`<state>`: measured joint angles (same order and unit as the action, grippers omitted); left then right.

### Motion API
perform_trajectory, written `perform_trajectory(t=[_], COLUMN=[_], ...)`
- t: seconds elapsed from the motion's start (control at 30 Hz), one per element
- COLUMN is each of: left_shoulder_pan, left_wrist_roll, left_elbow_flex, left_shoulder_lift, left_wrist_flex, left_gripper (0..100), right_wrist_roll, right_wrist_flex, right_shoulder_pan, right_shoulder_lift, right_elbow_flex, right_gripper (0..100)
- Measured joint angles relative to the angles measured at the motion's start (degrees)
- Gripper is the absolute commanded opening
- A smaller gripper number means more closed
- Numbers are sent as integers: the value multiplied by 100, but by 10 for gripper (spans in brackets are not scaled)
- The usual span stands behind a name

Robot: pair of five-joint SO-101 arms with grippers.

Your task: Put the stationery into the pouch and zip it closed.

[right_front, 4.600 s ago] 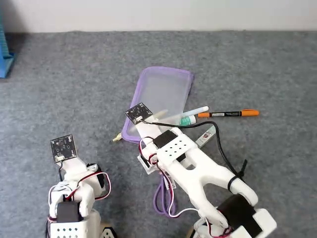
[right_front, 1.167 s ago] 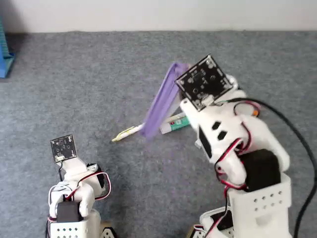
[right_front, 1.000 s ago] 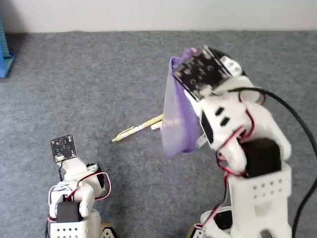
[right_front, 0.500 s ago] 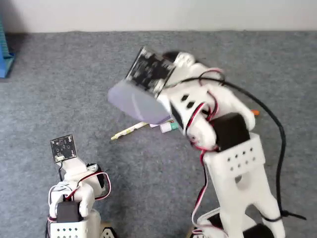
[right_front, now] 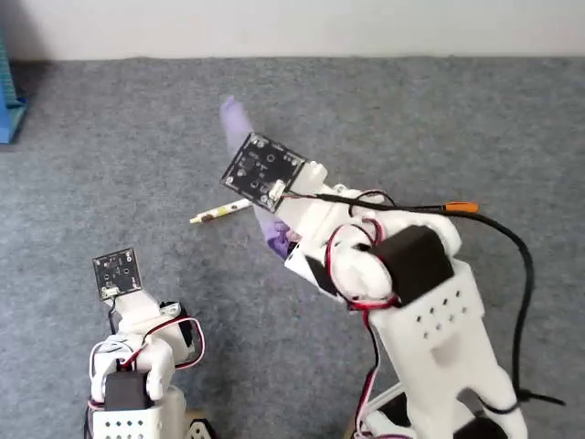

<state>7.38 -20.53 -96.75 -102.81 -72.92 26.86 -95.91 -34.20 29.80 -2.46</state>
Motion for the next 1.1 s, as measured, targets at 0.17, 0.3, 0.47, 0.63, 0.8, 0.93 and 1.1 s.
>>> perform_trajectory(t=[0.17, 0.3, 0.47, 0.63, 0.8, 0.93, 1.1], left_shoulder_pan=[0, 0, 0, 0, 0, -132, -18], left_wrist_roll=[0, 0, 0, 0, 0, 70, 1477], left_elbow_flex=[0, 0, 0, 0, 0, 0, 220], left_shoulder_lift=[0, 0, 0, 0, 0, 0, 0], left_wrist_flex=[0, 0, 0, 0, 0, 0, 9], left_gripper=[14, 14, 14, 14, 15, 16, 75], right_wrist_roll=[-264, -281, -290, -308, -308, -308, -308], right_wrist_flex=[-123, -352, -413, -413, -413, -413, -457], right_shoulder_pan=[-9, -97, -220, -220, -229, -185, 431], right_shoulder_lift=[-9, -9, -9, -9, -9, -9, -9], right_elbow_flex=[0, 0, 0, 0, 0, 0, -88], right_gripper=[8, 8, 8, 8, 8, 8, 8])
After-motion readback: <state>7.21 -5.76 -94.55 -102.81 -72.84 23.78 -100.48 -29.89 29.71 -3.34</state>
